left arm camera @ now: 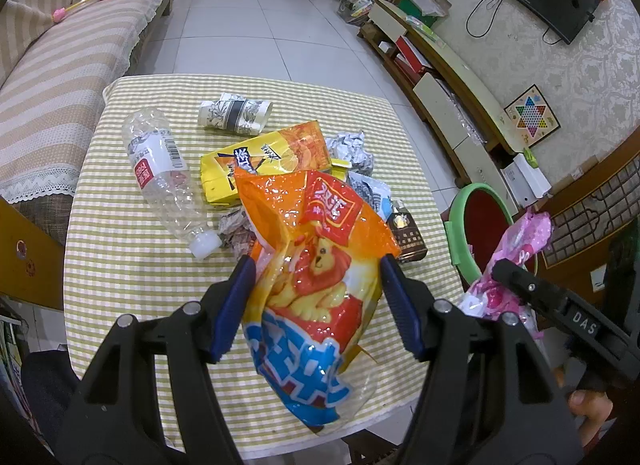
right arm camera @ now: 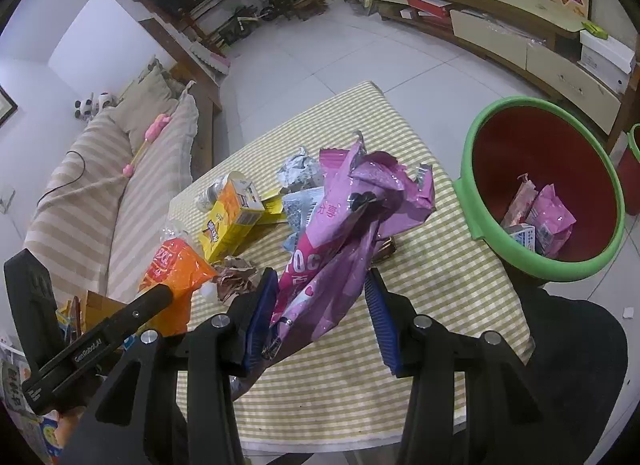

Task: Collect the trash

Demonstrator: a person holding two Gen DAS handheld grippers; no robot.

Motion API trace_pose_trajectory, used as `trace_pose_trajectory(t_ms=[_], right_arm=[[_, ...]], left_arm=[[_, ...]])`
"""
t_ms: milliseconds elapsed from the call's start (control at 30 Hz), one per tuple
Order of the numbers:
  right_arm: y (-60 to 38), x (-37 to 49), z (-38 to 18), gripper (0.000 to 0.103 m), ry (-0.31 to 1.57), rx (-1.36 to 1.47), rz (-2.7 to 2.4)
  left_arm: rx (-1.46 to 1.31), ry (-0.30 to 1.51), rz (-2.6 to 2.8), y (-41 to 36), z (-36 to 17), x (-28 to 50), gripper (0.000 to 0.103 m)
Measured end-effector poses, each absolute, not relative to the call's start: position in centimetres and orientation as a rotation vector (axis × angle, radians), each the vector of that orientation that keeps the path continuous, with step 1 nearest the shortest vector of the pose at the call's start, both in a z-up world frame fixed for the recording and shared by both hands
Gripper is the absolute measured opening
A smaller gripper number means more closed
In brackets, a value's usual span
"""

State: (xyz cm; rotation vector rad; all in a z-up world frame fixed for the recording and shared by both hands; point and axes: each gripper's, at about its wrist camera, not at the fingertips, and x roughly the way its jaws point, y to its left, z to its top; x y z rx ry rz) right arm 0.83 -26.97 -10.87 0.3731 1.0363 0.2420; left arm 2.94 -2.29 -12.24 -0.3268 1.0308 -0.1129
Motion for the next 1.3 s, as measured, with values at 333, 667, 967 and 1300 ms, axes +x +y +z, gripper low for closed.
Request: trace_pose_trajectory(t_ms=[333, 667, 967, 1300], right_arm=[[-28.8, 0.6, -10.3, 0.044, 1.014, 0.389, 0.206], [-31.8, 0.2, -9.3, 0.044, 0.963, 0.401, 0.151], [-35.2, 0.1, -9.8, 0.044, 0.951, 0.439, 0.091], [-41.0, -0.3, -10.9, 0.044, 0.94, 0.483, -0.036]], left_arm=[[-0.295, 0.984, -0.151, -4.0, -10.4, 3.9, 0.062], [-0.23, 0.958, -0.187, -6.4, -9.4, 4.0, 0.062], [-0.182, 0.962, -0.221, -9.1, -9.4, 4.9, 0.062], [-0.116, 0.994, -0.375, -15.7, -11.2, 6.2, 0.062]])
